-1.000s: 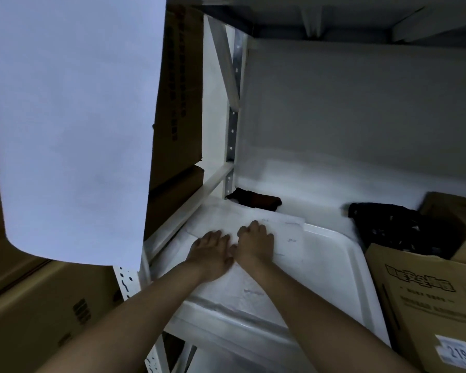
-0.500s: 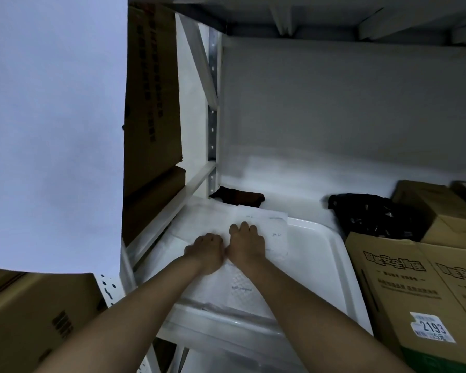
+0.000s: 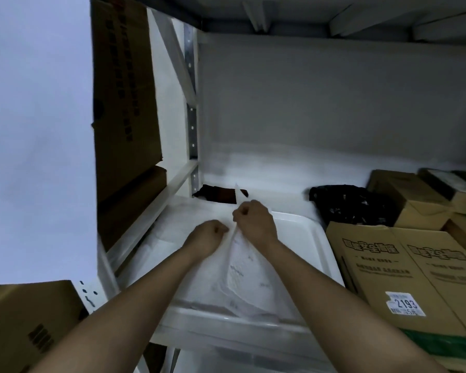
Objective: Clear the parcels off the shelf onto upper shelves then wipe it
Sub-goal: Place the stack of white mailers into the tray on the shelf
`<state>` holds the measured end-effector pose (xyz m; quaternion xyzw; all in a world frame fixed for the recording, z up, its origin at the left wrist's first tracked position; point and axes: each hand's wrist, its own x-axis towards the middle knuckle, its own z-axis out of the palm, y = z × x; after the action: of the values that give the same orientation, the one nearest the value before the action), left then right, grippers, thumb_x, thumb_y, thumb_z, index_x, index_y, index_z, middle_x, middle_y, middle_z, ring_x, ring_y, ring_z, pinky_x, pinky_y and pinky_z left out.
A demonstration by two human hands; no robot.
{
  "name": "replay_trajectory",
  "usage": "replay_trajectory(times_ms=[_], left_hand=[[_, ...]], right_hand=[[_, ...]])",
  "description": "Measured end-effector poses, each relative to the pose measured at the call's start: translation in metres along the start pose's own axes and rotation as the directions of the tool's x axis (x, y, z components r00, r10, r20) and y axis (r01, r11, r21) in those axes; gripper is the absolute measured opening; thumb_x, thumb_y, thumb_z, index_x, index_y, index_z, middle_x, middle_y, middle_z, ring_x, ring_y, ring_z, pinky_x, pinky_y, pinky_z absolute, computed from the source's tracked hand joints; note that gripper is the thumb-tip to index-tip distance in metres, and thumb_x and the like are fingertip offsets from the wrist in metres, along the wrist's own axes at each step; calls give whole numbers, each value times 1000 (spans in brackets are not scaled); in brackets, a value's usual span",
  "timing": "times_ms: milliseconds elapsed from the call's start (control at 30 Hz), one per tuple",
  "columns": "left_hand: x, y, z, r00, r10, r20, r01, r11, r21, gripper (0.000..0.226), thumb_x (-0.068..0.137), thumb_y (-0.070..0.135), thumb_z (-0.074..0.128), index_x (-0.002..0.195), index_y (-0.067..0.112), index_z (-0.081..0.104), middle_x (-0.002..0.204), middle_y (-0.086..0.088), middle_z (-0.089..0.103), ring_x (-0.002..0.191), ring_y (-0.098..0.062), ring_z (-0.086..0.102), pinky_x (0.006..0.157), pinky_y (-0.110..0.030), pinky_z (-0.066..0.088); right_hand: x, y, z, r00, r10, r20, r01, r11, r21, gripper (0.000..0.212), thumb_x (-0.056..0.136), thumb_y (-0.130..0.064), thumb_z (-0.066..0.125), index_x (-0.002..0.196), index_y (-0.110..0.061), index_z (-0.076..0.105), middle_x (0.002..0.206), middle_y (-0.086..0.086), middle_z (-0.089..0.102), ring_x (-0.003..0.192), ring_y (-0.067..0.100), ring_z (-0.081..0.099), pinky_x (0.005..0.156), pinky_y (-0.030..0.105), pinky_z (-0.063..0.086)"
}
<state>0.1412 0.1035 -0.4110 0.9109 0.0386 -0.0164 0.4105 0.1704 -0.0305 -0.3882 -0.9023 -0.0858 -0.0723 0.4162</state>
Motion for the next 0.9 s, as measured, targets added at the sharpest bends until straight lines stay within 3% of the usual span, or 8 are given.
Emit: replay_trajectory(times_ms=[67,133,200,267,400,600,733,900], left_hand=[[3,20,5,998,-45,37,56,920,-388,26,97,3,40,112,2,62,107,-15,66,81,-20,63,67,-18,52],[6,38,15,995,-59,82,92,865,-493,24,98,3,41,113,4,58,98,-13,64,72,-16,60,59,-17,45],[12,51,28,996,-17,82,50,904,-425,28,99,11,42,124,8,55,111,-11,61,84,-17,58,67,-22,42],[14,62,41,997,48,62,-25,945,-327,36,99,14,41,134,12,48,129,-11,54,104,-19,54,78,-22,40],[18,80,70,982,130,140,-88,958,-274,48,99,13,40,146,13,32,150,-8,35,135,-20,36,94,-19,30],[21,86,104,949,155,274,-151,988,-34,60,99,21,38,153,15,13,159,-6,16,143,-21,22,113,-30,26],[17,82,116,928,139,346,-269,892,362,63,99,38,30,153,27,0,161,-1,-4,148,-19,0,119,-40,7],[11,71,120,903,139,407,-354,777,521,65,96,57,22,151,36,-7,159,3,-18,146,-21,-16,117,-47,-7]], right_hand=[[3,-3,-19,998,35,-48,-34,999,34,31,83,-27,55,76,1,64,80,15,66,70,27,63,66,36,50],[5,-2,-38,994,79,-72,-77,997,28,28,80,-29,58,73,-3,63,77,13,66,69,29,65,66,37,54],[5,3,-58,991,106,-78,-106,994,0,17,79,-26,60,67,-16,58,73,2,64,69,25,65,69,36,55],[5,10,-75,991,116,-64,-117,993,-15,7,80,-19,61,76,-22,56,72,-9,58,63,19,62,70,36,56],[1,30,-109,986,163,-34,-165,984,-74,20,84,-11,58,101,-20,54,80,-7,53,58,17,57,64,34,52],[-1,62,-141,972,235,29,-217,932,-289,31,88,-4,50,106,-24,63,114,-4,59,110,16,57,87,30,48],[-4,82,-141,967,253,21,-224,888,-403,34,90,-4,44,109,-24,65,125,0,61,116,20,56,93,30,44],[-8,93,-135,968,249,-9,-212,802,-559,38,94,-7,35,119,-25,58,127,7,57,117,28,55,90,36,45]])
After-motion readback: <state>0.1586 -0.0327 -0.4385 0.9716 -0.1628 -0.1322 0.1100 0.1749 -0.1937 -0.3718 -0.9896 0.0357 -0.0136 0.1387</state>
